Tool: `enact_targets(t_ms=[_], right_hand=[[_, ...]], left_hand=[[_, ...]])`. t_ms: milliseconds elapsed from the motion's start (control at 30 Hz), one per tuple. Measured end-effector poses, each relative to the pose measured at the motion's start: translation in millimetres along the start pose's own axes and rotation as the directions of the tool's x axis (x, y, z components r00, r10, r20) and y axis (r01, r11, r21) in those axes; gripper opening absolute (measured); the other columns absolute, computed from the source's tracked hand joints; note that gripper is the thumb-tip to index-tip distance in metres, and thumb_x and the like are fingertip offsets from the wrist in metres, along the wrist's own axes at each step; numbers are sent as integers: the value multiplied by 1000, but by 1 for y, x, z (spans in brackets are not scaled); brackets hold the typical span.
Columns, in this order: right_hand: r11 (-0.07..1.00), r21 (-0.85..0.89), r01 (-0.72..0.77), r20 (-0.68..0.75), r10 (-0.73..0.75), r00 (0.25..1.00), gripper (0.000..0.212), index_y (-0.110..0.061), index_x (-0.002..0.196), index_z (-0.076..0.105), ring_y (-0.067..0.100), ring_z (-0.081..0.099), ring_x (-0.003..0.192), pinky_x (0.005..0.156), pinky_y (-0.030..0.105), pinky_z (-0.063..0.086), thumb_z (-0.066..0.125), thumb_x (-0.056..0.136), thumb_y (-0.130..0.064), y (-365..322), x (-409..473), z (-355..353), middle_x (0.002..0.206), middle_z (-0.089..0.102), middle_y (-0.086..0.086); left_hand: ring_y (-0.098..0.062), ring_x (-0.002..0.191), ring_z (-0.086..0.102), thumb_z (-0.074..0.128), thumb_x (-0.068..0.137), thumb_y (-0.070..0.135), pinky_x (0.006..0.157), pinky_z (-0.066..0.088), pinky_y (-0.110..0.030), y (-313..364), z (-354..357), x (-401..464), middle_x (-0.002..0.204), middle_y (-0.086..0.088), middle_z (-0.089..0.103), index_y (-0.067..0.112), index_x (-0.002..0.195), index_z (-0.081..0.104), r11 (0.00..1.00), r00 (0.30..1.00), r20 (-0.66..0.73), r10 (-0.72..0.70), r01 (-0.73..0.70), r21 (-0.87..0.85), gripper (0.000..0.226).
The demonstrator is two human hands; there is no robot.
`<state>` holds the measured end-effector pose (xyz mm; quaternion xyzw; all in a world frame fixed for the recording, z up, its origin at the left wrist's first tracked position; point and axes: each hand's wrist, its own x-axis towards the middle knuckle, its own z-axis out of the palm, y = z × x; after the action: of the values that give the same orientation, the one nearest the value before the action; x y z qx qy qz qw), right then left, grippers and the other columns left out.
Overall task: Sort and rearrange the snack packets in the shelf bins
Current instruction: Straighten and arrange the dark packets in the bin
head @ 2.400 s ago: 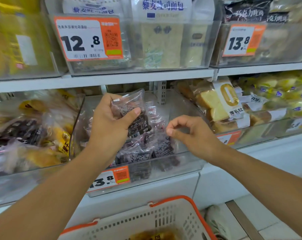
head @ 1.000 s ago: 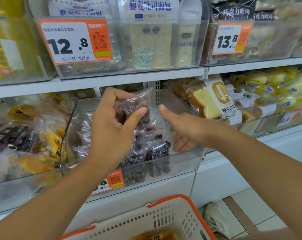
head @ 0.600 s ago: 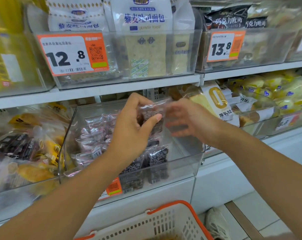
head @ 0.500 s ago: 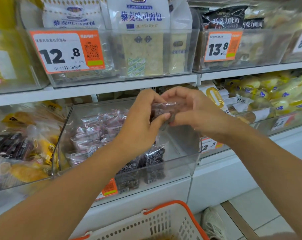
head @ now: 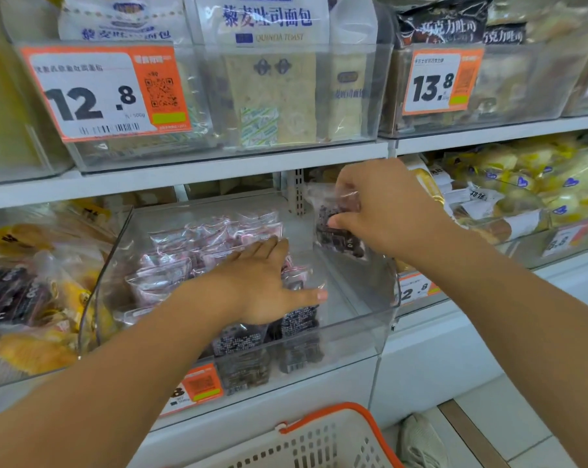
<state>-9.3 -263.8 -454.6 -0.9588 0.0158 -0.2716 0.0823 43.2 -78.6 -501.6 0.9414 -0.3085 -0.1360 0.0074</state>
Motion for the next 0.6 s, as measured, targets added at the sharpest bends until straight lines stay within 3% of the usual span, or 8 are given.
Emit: enact_targets(t_ms=[133, 200, 267, 367, 500, 567, 600], right_hand=[[988, -156, 14, 173, 13, 985, 20, -12, 84, 55, 27, 61, 78, 64, 31, 44, 73, 87, -22, -12, 6, 35, 77, 54, 5], [974, -223, 30, 190, 14, 982, 16, -12, 99, 60, 29, 63, 87, 67, 33, 45, 71, 89, -19, -13, 17, 54, 93, 61, 8], [957, -287, 47, 194, 10, 981, 25, -9, 114, 61, 31, 65, 101, 73, 35, 44, 69, 91, -15, -11, 33, 73, 112, 64, 12], [940, -324, 111, 264, -23, 964, 28, -9, 120, 58, 31, 63, 108, 80, 38, 48, 64, 92, -10, -11, 61, 94, 120, 62, 13], [949, -270, 165, 359, -60, 932, 22, -11, 112, 59, 26, 58, 100, 79, 35, 47, 67, 92, -12, -6, 89, 105, 111, 61, 9], [947, -274, 170, 339, -70, 938, 14, -14, 88, 54, 25, 58, 92, 72, 32, 43, 67, 91, -11, 0, 97, 110, 90, 55, 5], [948, -265, 178, 333, -83, 939, 26, -15, 75, 48, 24, 55, 84, 67, 30, 41, 68, 90, -10, 2, 101, 113, 80, 49, 2]], left_hand=[[-22, 150, -21, 25, 74, 89, 124, -4, -46, 4, 0, 0, 161, 6, -28, 27, 155, -20, 998, 998, 38, -59, 59, 24, 112], [-22, 150, -22, 25, 76, 88, 124, -4, -45, 5, 1, 1, 161, 6, -28, 27, 155, -21, 997, 996, 49, -71, 70, 28, 110], [-22, 150, -23, 23, 77, 88, 124, -5, -45, 5, 0, 1, 161, 7, -28, 27, 154, -22, 997, 996, 60, -72, 70, 41, 108], [-22, 149, -24, 22, 77, 88, 124, -6, -45, 6, 0, 1, 161, 7, -29, 27, 154, -23, 996, 995, 69, -78, 74, 55, 108], [-22, 149, -26, 20, 76, 89, 123, -7, -46, 5, 1, 4, 160, 7, -31, 27, 153, -25, 996, 994, 81, -75, 71, 56, 108], [-23, 148, -26, 20, 76, 89, 123, -8, -46, 5, 2, 4, 159, 7, -32, 28, 153, -24, 996, 995, 77, -71, 67, 53, 108], [-23, 148, -27, 20, 77, 88, 123, -9, -46, 5, 2, 3, 159, 7, -32, 28, 153, -24, 996, 995, 75, -72, 68, 49, 107]])
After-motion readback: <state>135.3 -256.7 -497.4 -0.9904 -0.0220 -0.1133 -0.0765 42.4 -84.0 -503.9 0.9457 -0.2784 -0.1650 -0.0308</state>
